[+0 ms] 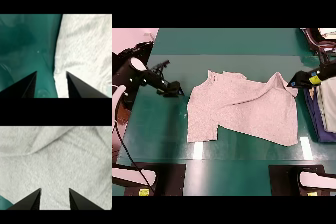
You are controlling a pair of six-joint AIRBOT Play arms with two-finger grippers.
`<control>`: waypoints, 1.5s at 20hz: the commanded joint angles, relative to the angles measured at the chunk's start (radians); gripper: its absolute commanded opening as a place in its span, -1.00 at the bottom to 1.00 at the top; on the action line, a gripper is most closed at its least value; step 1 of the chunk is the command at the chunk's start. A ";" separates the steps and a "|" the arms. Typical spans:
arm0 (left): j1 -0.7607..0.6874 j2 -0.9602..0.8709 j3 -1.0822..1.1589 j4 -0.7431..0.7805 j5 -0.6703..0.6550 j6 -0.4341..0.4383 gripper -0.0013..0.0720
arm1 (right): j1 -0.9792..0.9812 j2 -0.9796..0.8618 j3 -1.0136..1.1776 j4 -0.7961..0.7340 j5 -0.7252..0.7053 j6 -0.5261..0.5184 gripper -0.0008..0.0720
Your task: Fold the shirts.
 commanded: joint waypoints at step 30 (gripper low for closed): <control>-0.127 0.072 -0.154 -0.046 0.157 0.055 -0.91 | -0.397 0.377 -0.959 -0.071 -0.093 0.051 0.01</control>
